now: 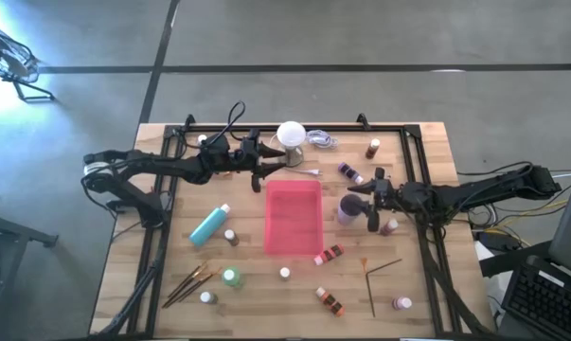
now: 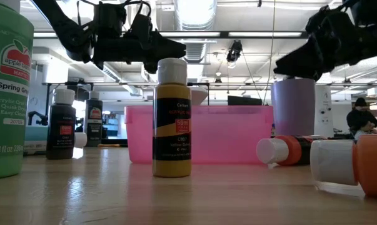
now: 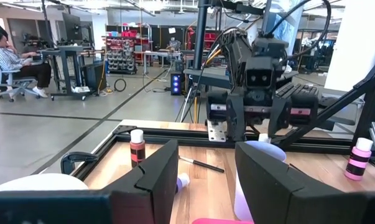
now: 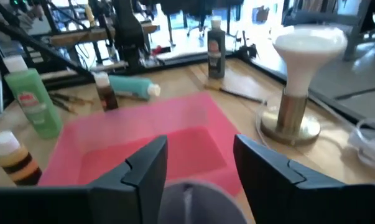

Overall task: Pick & Place Paint Supplies
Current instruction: Put the orange paintbrush into the purple cup

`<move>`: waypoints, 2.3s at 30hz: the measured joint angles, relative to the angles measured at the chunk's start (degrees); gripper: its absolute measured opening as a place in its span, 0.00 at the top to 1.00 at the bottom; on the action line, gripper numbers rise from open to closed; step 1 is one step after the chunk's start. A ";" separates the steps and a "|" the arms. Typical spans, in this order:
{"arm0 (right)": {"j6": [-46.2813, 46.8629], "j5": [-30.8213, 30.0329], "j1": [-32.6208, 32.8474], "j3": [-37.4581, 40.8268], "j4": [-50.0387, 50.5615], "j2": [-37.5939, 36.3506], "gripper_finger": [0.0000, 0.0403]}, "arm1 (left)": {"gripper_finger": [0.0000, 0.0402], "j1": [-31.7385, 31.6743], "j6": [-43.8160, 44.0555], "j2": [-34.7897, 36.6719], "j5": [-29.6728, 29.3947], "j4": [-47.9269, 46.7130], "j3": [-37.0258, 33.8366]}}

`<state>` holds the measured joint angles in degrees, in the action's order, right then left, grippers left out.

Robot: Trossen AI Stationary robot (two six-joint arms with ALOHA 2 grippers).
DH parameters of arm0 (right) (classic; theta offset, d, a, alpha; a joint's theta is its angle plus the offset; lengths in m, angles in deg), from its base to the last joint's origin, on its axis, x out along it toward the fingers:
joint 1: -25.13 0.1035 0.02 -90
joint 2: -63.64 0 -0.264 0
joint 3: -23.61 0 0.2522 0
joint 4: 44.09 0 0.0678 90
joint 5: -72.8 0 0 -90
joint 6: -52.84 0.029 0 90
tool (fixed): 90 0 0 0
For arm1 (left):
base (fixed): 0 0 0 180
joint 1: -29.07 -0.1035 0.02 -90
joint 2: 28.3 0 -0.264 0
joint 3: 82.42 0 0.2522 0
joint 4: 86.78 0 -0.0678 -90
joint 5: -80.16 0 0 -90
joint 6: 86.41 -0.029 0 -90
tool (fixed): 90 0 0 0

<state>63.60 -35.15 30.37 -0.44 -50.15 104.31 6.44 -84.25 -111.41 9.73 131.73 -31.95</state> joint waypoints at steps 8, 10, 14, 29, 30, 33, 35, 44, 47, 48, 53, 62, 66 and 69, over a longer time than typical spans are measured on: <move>-6.72 -0.02 0.00 -7.36 3.37 -0.11 0.53 | 0.59 0.02 0.99 0.00 0.00 -0.68 0.00; -8.34 -0.10 0.00 -10.30 7.77 -0.09 0.54 | 0.59 0.02 1.13 0.00 0.00 -0.67 0.00; -9.49 -5.18 0.00 -16.26 16.81 0.22 0.58 | 0.59 0.02 1.90 0.00 0.00 -0.77 0.00; -14.85 -36.16 -2.53 -24.03 33.24 0.35 0.78 | 0.59 0.02 4.13 -0.02 0.03 -10.99 1.65; -14.92 -36.80 -3.43 -24.03 33.08 0.35 0.80 | 0.59 0.06 4.55 -0.02 0.01 -13.89 2.63; -14.94 -39.90 -6.75 -24.03 32.08 0.32 0.84 | 0.59 0.17 4.56 -0.02 -0.65 -25.09 6.48; -14.95 -40.94 -9.42 -24.03 31.19 0.33 0.87 | 0.59 0.44 3.68 -0.02 -2.68 -33.99 9.37; -15.84 -40.50 -20.38 -26.49 28.12 0.54 0.94 | 0.59 1.11 0.01 -0.02 -15.01 -69.83 23.00; -17.70 -40.42 -22.77 -26.96 26.43 0.69 0.96 | 0.59 1.19 -0.01 -0.02 -17.25 -78.88 27.50; -18.26 -40.32 -23.26 -26.94 26.22 0.67 0.96 | 0.59 1.20 -0.04 -0.02 -17.95 -81.28 28.82; -19.93 -40.02 -23.82 -26.52 26.33 0.69 0.98 | 0.59 1.20 0.51 -0.02 -19.70 -89.64 33.62; -22.19 -40.02 -23.78 -26.41 25.92 0.70 0.98 | 0.59 1.20 2.69 0.00 -19.71 -97.67 37.72; -21.84 -40.02 -23.78 -26.37 25.87 0.80 0.98 | 0.59 1.20 2.75 0.00 -19.71 -99.83 37.60; -21.69 -40.00 -23.78 -26.35 25.87 0.80 0.98 | 0.59 1.20 2.78 0.00 -21.15 -101.87 37.18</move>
<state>41.91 -75.15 6.59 -26.79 -24.28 105.11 7.64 -81.48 -111.41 -11.42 29.86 5.23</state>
